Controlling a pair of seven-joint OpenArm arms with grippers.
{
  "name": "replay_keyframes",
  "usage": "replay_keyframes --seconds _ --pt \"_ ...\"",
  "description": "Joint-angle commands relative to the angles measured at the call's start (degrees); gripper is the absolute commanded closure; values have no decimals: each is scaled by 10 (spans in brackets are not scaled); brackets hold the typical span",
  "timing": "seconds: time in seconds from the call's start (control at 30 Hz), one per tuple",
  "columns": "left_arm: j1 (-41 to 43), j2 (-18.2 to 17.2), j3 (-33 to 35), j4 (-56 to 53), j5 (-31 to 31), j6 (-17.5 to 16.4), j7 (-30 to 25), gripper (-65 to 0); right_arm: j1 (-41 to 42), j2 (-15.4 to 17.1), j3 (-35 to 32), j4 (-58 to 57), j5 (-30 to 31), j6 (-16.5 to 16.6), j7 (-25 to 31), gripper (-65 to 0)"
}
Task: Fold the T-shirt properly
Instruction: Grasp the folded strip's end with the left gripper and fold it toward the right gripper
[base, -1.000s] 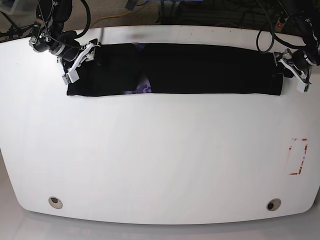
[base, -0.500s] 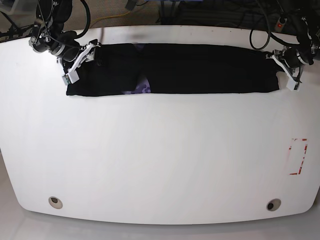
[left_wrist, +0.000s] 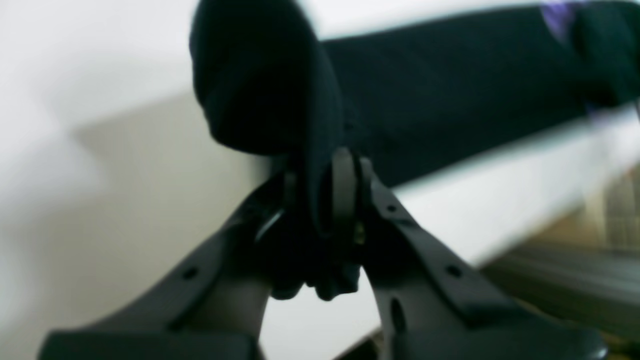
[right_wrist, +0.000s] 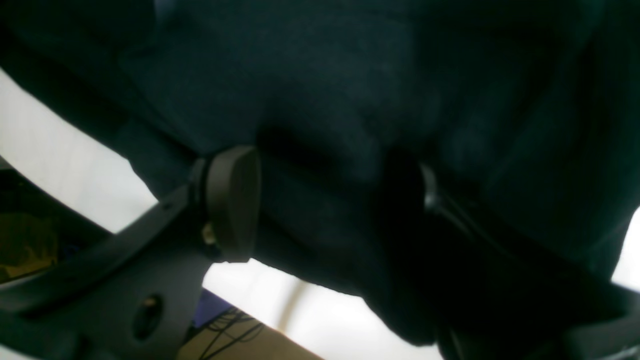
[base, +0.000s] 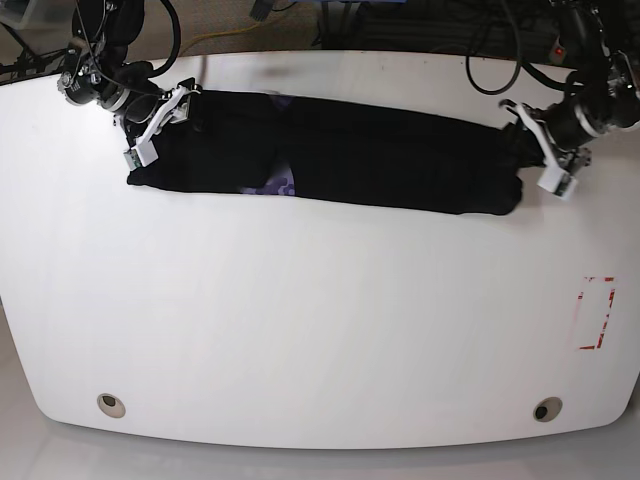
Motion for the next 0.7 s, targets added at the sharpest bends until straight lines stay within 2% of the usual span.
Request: replay_keyframes --seconds 0.0,0.1,0.23,0.47,0.67 --pt "-17 5 50 15 -11 -1 -15 -11 3 5 3 12 10 -1 8 -366" --pt "-32 15 100 13 -6 -1 -17 -11 3 -2 3 12 9 -1 8 -366" --pt "-62 52 136 11 20 -1 -15 -11 3 -4 3 12 9 -1 8 -366" --pt "-96 114 186 10 112 -1 -14 -11 3 -5 3 12 9 -1 8 -366" --pt "-109 124 259 10 153 -1 -14 -13 7 -5 3 12 10 -1 8 -366"
